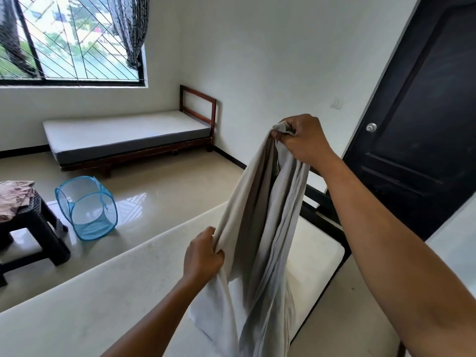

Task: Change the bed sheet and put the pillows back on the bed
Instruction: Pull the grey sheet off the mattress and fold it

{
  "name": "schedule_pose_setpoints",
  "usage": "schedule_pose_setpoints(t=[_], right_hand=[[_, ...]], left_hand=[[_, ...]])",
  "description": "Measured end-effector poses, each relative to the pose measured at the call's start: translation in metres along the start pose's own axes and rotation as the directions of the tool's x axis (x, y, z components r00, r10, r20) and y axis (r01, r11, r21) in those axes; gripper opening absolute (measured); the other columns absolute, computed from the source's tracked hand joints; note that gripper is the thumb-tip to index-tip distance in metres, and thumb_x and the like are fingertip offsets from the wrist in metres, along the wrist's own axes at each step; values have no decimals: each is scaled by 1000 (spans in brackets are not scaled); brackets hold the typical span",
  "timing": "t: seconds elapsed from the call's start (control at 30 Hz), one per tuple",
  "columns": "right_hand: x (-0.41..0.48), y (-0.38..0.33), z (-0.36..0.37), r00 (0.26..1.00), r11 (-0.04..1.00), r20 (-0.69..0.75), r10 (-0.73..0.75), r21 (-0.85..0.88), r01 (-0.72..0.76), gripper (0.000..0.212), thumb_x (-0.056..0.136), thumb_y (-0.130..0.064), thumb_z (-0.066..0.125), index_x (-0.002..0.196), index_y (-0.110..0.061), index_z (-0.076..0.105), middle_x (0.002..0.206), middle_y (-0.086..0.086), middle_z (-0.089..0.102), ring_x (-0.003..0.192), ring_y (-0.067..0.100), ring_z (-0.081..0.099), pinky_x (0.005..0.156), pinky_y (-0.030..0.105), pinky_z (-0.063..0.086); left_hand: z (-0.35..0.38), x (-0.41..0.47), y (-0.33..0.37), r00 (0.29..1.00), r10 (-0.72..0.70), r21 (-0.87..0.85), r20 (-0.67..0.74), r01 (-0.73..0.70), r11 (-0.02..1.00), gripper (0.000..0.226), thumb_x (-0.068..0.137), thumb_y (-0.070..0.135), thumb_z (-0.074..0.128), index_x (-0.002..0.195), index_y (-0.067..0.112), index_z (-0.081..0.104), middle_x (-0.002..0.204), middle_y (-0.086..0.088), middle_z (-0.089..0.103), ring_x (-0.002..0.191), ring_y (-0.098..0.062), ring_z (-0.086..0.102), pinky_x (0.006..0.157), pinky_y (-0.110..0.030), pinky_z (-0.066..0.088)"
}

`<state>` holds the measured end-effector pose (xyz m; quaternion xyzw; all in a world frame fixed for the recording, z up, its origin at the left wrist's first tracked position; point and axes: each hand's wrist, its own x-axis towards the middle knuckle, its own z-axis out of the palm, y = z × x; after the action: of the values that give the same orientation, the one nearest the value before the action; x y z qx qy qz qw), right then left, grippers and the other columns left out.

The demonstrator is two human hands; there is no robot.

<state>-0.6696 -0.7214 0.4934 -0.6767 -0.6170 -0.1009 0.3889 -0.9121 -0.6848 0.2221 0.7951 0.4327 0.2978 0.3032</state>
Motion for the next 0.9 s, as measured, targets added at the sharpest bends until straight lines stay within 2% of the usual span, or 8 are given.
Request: schedule_pose_setpoints(t=[0.13, 0.27, 0.37, 0.43, 0.53, 0.67, 0.77, 0.9], right_hand=[[-5, 16, 0, 996, 997, -58, 61, -40, -63, 24, 90, -25, 74, 72, -10, 74, 84, -2, 78, 86, 8, 72, 75, 31, 57], [-6, 22, 0, 987, 994, -126, 103, -23, -107, 47, 92, -24, 73, 52, -31, 48, 54, -24, 52, 56, -9, 52, 58, 19, 39], [-4, 29, 1, 986, 994, -131, 107, -11, -109, 44, 92, -27, 72, 54, -21, 50, 51, -20, 50, 53, -6, 48, 54, 20, 35], [-2, 33, 1, 984, 994, -144, 106, 8, -106, 47, 89, -37, 69, 60, -3, 55, 56, 1, 54, 58, -2, 45, 55, 31, 38], [0, 29, 5, 984, 996, -161, 82, 36, -77, 53, 86, -45, 66, 74, 7, 63, 83, 25, 71, 79, 23, 72, 67, 40, 52], [4, 12, 13, 988, 998, -142, 54, 26, -51, 44, 89, -33, 69, 68, 4, 60, 69, 14, 68, 69, 24, 65, 61, 34, 45], [9, 6, 15, 989, 999, -142, 37, -28, -41, 50, 90, -32, 69, 57, -9, 41, 55, 2, 39, 56, 15, 40, 55, 33, 35], [14, 16, 9, 983, 986, -148, 113, -101, -129, 51, 90, -36, 68, 57, -6, 42, 54, 6, 49, 50, 22, 44, 51, 33, 36]], left_hand=[[0, -15, -12, 978, -145, 31, -153, 151, 988, 18, 82, 4, 67, 95, 15, 62, 87, -1, 57, 73, -19, 56, 56, -23, 39], [-7, -16, -40, 948, -232, 24, -217, 243, 970, 12, 87, 4, 69, 85, 15, 72, 76, -2, 65, 68, -22, 63, 58, -33, 53], [-16, -22, -52, 950, -101, 29, -294, 114, 993, 8, 88, 9, 75, 83, 15, 77, 76, -2, 69, 63, -18, 61, 60, -33, 54], [-22, -25, -58, 928, -17, 16, -373, 25, 1000, 5, 86, 12, 79, 91, 15, 77, 85, 0, 67, 68, -17, 61, 63, -31, 52], [-21, -30, -64, 936, 112, -28, -334, -129, 991, 12, 83, 14, 82, 93, 18, 77, 89, 6, 64, 67, -6, 61, 62, -27, 54], [-10, -31, -51, 958, 224, 3, -179, -227, 974, 7, 81, 16, 84, 82, 20, 78, 82, 9, 69, 62, -2, 61, 57, -27, 54], [-9, -26, -40, 938, 196, -35, -286, -215, 976, 18, 79, 9, 82, 75, 17, 67, 79, 8, 61, 63, -9, 58, 54, -28, 51], [-9, -28, -40, 929, 114, -128, -352, -169, 977, 25, 81, -2, 74, 76, 16, 59, 73, 10, 62, 65, -9, 60, 57, -26, 51]])
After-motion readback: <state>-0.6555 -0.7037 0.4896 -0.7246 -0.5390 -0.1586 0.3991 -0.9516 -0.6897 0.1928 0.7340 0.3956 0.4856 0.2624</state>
